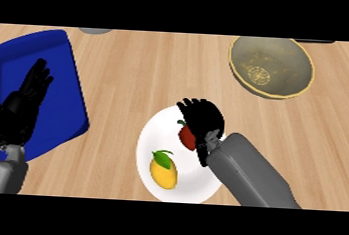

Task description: Pick the bell pepper from the plate and place it in the bowl

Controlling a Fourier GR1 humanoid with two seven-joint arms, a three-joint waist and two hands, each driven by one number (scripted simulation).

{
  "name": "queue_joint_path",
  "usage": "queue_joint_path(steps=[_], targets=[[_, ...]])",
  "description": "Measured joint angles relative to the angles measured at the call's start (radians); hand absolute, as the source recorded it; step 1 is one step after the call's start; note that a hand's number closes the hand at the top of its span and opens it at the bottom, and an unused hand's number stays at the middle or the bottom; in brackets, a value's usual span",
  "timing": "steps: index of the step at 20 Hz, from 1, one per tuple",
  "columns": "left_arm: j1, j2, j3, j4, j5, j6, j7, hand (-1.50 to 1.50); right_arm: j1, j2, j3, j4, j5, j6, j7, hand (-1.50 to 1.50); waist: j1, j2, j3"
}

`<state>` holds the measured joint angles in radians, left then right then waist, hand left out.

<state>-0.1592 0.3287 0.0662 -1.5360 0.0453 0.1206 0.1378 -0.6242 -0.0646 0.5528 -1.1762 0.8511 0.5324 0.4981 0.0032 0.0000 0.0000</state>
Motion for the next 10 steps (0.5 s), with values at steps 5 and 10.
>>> queue_joint_path(steps=[5, 10], targets=[[-0.002, -0.022, 0.007, -0.013, -0.016, -0.004, 0.011, 0.0, -0.026, 0.039, -0.038, 0.098, 0.038, -0.022, -0.033, 1.5, 0.003, 0.0, 0.0], [-0.002, -0.027, 0.018, -0.01, -0.024, -0.019, 0.004, 0.0, -0.065, 0.045, -0.037, 0.169, 0.017, -0.043, -0.083, 1.5, 0.004, -0.005, -0.002]])
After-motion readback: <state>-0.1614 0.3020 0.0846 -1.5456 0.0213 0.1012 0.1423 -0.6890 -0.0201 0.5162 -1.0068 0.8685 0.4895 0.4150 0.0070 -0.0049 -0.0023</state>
